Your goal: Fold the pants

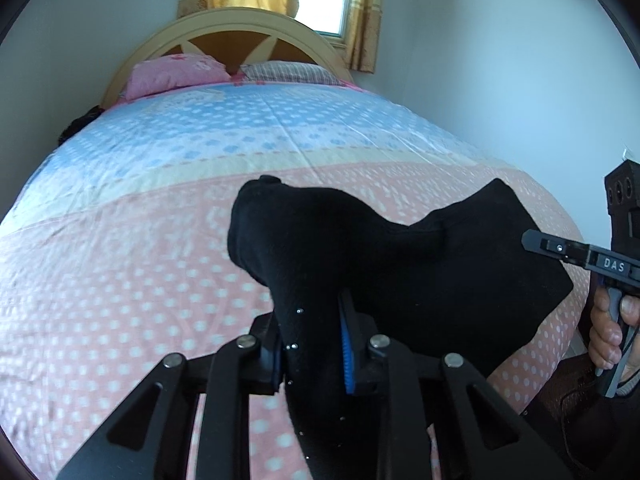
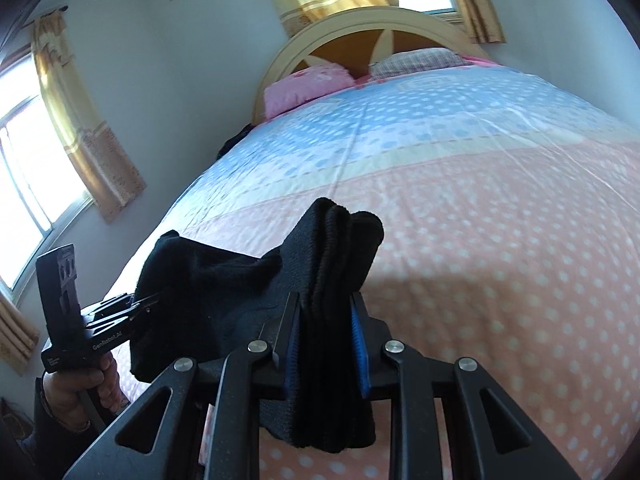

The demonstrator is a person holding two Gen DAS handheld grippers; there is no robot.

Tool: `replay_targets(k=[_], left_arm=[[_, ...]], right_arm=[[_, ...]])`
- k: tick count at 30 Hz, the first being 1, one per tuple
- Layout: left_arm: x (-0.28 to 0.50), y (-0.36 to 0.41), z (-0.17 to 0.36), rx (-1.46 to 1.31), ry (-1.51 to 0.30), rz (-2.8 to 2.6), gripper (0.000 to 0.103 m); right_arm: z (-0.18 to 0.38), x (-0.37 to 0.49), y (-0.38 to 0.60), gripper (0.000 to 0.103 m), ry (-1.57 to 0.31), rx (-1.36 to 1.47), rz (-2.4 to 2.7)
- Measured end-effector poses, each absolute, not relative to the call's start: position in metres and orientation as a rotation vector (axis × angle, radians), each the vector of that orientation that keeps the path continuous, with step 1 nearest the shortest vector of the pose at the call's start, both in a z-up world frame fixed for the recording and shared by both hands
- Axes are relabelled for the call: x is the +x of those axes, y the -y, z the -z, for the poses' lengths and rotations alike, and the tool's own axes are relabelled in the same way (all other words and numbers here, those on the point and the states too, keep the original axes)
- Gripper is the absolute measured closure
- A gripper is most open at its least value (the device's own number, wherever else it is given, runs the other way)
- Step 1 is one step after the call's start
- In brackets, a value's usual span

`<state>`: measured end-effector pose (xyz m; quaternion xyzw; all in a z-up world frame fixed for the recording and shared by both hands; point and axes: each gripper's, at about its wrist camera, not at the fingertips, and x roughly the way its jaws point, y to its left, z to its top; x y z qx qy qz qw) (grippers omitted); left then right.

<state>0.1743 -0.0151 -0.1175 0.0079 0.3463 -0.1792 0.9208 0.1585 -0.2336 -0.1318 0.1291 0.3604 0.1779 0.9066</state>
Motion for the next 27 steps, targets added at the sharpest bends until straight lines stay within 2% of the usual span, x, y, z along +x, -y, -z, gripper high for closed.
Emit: replay_targets(k=[13, 27], left_arm=[[0.164, -0.089, 0.111, -0.012, -0.694, 0.177, 0.080], [0.159, -0.165, 0.117, -0.092, -0.671, 0.046, 0.080]], right_arm=[[0.112, 0.213, 0.105, 0.080, -0.766, 0.139, -0.583], [0.125, 0.266, 0.014, 0.080, -0.813, 0.095, -0.695]])
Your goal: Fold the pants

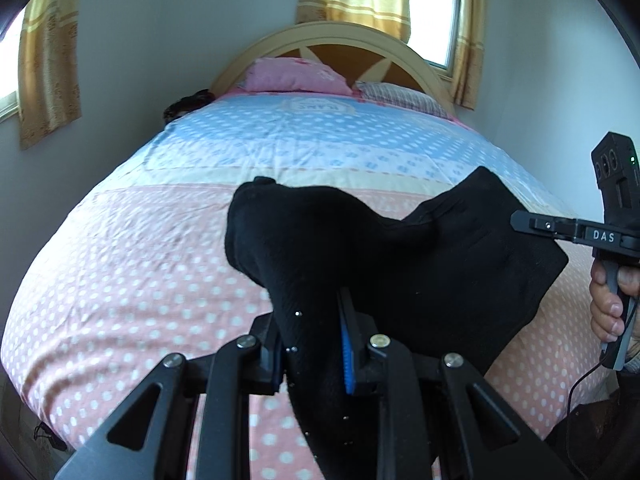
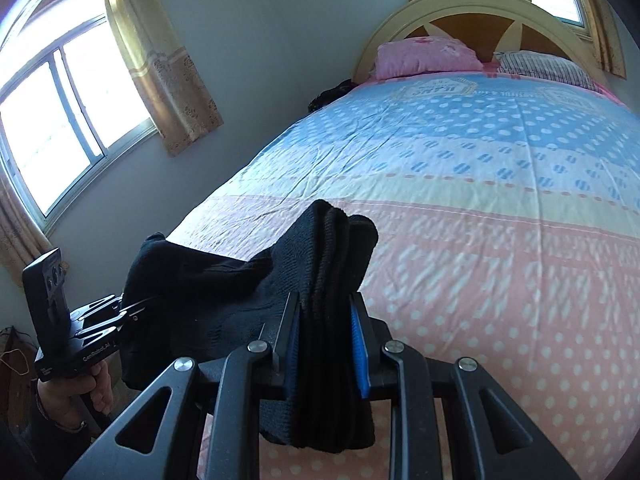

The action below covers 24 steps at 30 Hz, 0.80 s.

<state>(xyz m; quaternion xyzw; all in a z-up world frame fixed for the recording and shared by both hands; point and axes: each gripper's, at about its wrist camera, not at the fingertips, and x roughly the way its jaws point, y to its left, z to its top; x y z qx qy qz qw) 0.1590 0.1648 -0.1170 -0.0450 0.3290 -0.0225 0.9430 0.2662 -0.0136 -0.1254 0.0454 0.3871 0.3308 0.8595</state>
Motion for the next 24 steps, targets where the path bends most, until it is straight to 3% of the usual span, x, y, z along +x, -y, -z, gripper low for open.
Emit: replay_targets(k=[24], left_arm=[[0.150, -0.217, 0.151, -0.163, -0.704, -0.048, 0.080]], right_arm=[[0.168, 0.311, -0.064, 0.080, -0.906, 0.053, -0.730]])
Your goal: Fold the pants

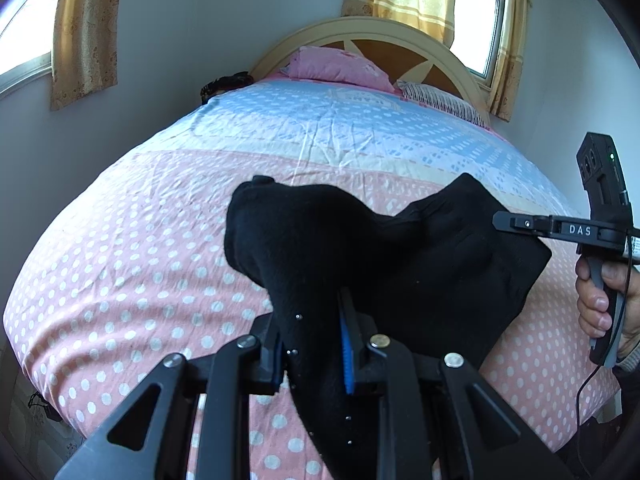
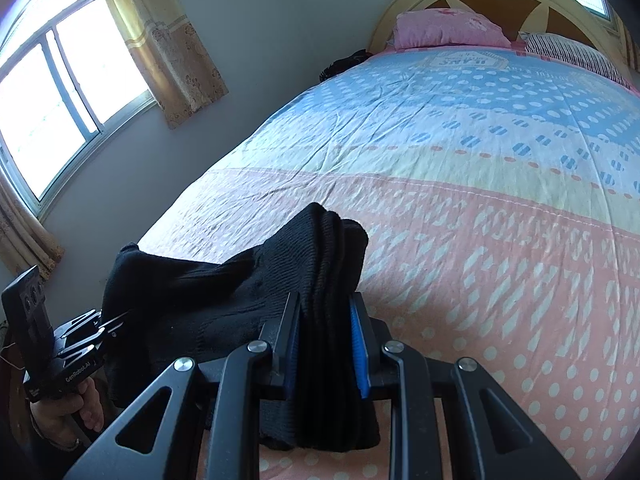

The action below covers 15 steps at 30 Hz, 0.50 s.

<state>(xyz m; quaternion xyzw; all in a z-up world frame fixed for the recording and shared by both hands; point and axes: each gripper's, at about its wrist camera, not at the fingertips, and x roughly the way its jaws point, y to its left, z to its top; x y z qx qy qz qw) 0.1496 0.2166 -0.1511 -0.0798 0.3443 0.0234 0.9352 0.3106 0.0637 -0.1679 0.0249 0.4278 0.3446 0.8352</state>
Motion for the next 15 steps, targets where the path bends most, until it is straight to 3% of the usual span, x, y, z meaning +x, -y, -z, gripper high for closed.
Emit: replay_targets(k=[12, 15], left_arm=[[0.155, -0.212, 0.171, -0.087, -0.722, -0.076, 0.078], [0.156, -0.212, 0.176, -0.065, -0.730, -0.095, 0.064]], right_arm=[[0.192, 0.321, -0.062, 0.079, -0.960, 0.069, -0.697], [0.196, 0.323, -0.064, 0.078, -0.968, 0.052, -0.678]])
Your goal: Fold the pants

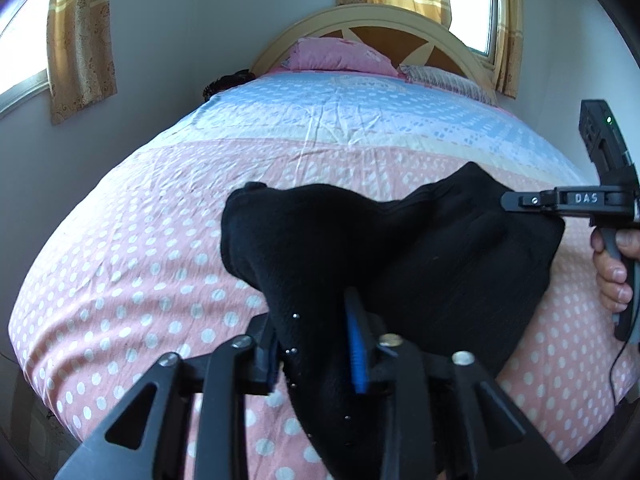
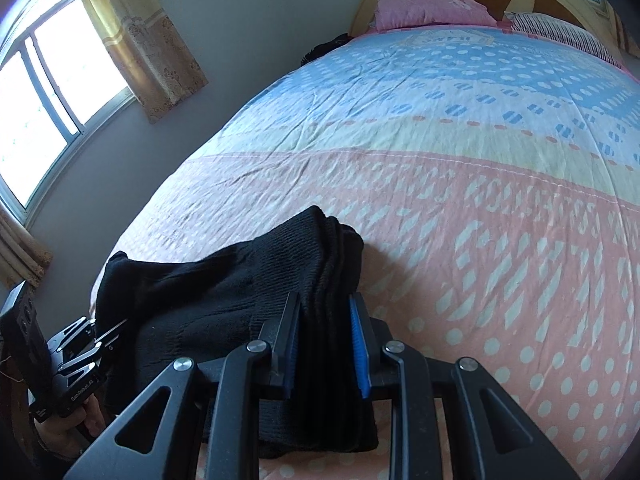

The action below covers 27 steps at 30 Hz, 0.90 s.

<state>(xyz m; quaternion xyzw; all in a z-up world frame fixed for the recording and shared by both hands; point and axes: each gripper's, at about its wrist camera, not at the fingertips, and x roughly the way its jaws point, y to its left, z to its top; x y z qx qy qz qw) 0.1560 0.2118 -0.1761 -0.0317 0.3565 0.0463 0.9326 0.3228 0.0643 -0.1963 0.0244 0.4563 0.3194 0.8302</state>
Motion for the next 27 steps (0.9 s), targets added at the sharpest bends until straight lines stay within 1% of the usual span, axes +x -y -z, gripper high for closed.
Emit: replay_targets(k=[2, 3, 4, 5, 7, 9, 10, 12, 14, 15, 16, 21, 27], left_arm=[[0.156, -0.212, 0.180, -0.065, -0.731, -0.096, 0.062], [0.156, -0.211, 0.182, -0.062, -0.730, -0.102, 0.056], [0.155, -0.211, 0.183, -0.051, -0.727, -0.115, 0.047], [0.155, -0.210, 0.184, -0.033, -0.718, -0.133, 0.043], [0.153, -0.209, 0.186, -0.009, -0.701, -0.157, 0.030], [0.151, -0.212, 0.190, -0.013, -0.693, -0.158, 0.025], [0.150, -0.217, 0.191, -0.034, -0.689, -0.158, 0.020], [0.145, -0.225, 0.192, -0.072, -0.689, -0.165, 0.013], [0.140, -0.233, 0.192, -0.111, -0.694, -0.162, 0.009], [0.135, -0.238, 0.192, -0.121, -0.697, -0.172, 0.005], [0.132, -0.240, 0.192, -0.124, -0.701, -0.181, 0.003], [0.114, -0.244, 0.180, -0.151, -0.713, -0.195, 0.003], [0.092, -0.228, 0.144, -0.123, -0.621, -0.185, 0.003]], right_arm=[[0.200, 0.324, -0.066, 0.077, -0.972, 0.035, -0.669], [0.201, 0.324, -0.066, 0.077, -0.973, 0.032, -0.664], [0.203, 0.326, -0.065, 0.075, -0.973, 0.041, -0.662], [0.204, 0.328, -0.063, 0.071, -0.975, 0.053, -0.655], [0.208, 0.331, -0.058, 0.066, -0.978, 0.067, -0.634], [0.210, 0.333, -0.053, 0.061, -0.983, 0.087, -0.629], [0.210, 0.333, -0.049, 0.060, -0.984, 0.099, -0.624], [0.208, 0.333, -0.042, 0.054, -0.980, 0.119, -0.609], [0.205, 0.332, -0.035, 0.051, -0.971, 0.141, -0.585], [0.204, 0.331, -0.030, 0.051, -0.962, 0.153, -0.558], [0.202, 0.331, -0.025, 0.051, -0.955, 0.152, -0.517], [0.194, 0.316, -0.001, 0.051, -0.951, 0.187, -0.434], [0.158, 0.245, -0.001, 0.051, -0.863, 0.100, -0.449]])
